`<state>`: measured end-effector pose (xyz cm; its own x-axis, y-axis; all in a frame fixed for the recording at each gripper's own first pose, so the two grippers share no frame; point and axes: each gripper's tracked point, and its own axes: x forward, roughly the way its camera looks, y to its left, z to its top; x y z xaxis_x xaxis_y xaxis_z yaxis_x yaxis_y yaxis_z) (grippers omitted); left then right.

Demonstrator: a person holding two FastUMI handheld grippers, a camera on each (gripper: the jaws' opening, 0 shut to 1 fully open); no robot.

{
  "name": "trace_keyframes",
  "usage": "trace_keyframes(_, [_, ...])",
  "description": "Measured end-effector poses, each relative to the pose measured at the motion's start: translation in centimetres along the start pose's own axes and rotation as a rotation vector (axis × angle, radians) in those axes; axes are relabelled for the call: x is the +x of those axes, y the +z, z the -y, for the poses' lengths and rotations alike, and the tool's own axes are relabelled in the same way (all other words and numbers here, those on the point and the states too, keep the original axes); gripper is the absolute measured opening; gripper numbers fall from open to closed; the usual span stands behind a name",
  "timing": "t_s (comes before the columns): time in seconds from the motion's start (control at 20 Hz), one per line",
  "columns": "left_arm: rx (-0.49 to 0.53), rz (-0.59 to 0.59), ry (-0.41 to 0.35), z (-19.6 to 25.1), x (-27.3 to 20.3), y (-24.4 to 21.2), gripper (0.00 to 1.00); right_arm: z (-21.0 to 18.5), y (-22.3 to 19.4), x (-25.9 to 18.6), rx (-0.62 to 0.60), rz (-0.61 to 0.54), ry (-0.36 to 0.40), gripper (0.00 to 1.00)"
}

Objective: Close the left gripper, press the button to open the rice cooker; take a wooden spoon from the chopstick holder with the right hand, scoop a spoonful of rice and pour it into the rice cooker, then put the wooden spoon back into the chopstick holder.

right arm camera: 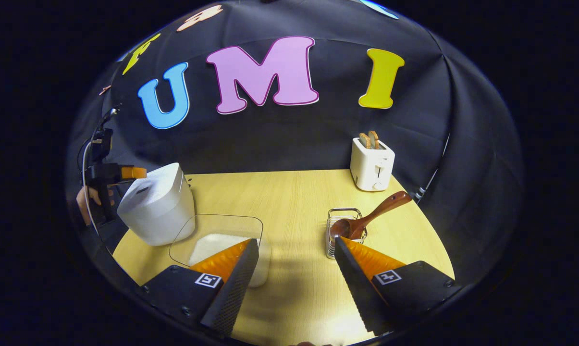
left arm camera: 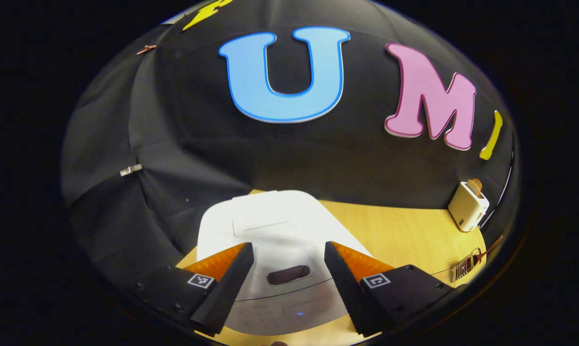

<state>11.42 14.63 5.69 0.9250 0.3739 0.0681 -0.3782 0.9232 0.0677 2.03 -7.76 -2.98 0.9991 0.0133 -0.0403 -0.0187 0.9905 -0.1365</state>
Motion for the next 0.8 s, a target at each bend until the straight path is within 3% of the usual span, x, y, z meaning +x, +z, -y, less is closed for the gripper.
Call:
trace_keyframes(0.25, [0.054, 0.151, -0.102, 0.5, -6.9, 4.9, 0.96, -3.3, 4.6, -1.5, -0.011, 0.109, -0.021, 0.99])
trace_keyframes(0.4, [0.029, 0.224, -0.18, 2.2, -11.9, 6.1, 0.96, -5.7, 7.4, -2.9, -0.007, 0.191, -0.017, 0.99])
trace_keyframes(0.6, [-0.006, 0.287, -0.279, 4.1, -18.7, 5.2, 0.96, -9.2, 9.0, -5.8, 0.008, 0.275, -0.005, 0.99])
trace_keyframes(0.8, [-0.055, 0.267, -0.356, 4.6, -22.5, 1.6, 0.95, -10.8, 7.2, -8.2, 0.012, 0.328, -0.033, 0.99])
